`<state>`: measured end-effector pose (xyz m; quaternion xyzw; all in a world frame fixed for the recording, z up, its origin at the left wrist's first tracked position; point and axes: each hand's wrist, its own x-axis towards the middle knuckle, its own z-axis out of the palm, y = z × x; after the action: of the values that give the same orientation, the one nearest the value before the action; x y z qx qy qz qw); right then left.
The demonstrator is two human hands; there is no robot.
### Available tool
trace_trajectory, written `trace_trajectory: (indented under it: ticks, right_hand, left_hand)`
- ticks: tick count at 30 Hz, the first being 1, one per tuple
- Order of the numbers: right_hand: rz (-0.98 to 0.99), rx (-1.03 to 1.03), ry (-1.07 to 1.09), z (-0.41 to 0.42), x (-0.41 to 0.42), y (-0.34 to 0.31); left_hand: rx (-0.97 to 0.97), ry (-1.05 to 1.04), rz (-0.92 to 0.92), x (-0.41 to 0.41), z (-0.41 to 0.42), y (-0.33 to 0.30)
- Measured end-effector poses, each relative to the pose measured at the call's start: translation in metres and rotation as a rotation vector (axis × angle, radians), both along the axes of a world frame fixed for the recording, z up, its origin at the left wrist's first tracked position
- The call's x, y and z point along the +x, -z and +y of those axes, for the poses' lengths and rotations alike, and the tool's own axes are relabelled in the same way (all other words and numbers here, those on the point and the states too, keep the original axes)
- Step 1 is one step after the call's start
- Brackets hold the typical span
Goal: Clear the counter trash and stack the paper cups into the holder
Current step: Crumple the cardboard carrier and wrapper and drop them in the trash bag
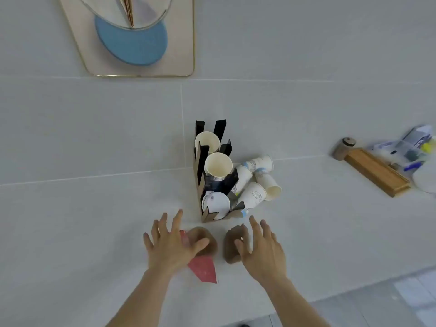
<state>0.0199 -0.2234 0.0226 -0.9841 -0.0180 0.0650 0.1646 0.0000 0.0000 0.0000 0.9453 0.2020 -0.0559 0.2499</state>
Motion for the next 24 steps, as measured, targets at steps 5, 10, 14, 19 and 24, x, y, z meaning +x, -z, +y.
trace_trajectory:
  ticks: [5, 10, 14, 19, 24]
  right_hand:
    - [0.199, 0.111, 0.096, 0.002, 0.017, 0.026]
    - [0.293, 0.198, 0.187, 0.007, 0.032, 0.047]
    - [0.299, 0.327, 0.367, -0.002, 0.037, 0.060]
    - [0.214, 0.624, 0.503, -0.007, 0.045, 0.061]
    - [0.232, 0.764, 0.397, 0.022, 0.042, 0.055]
  left_hand:
    - [-0.177, -0.088, 0.232, 0.003, -0.002, 0.028]
    - [-0.234, -0.147, 0.206, 0.003, -0.004, 0.048]
    - [-0.309, -0.184, 0.142, 0.006, -0.004, 0.056]
    - [-0.430, -0.434, 0.021, 0.010, 0.003, 0.058]
    - [-0.547, -0.604, 0.013, 0.014, 0.008, 0.058]
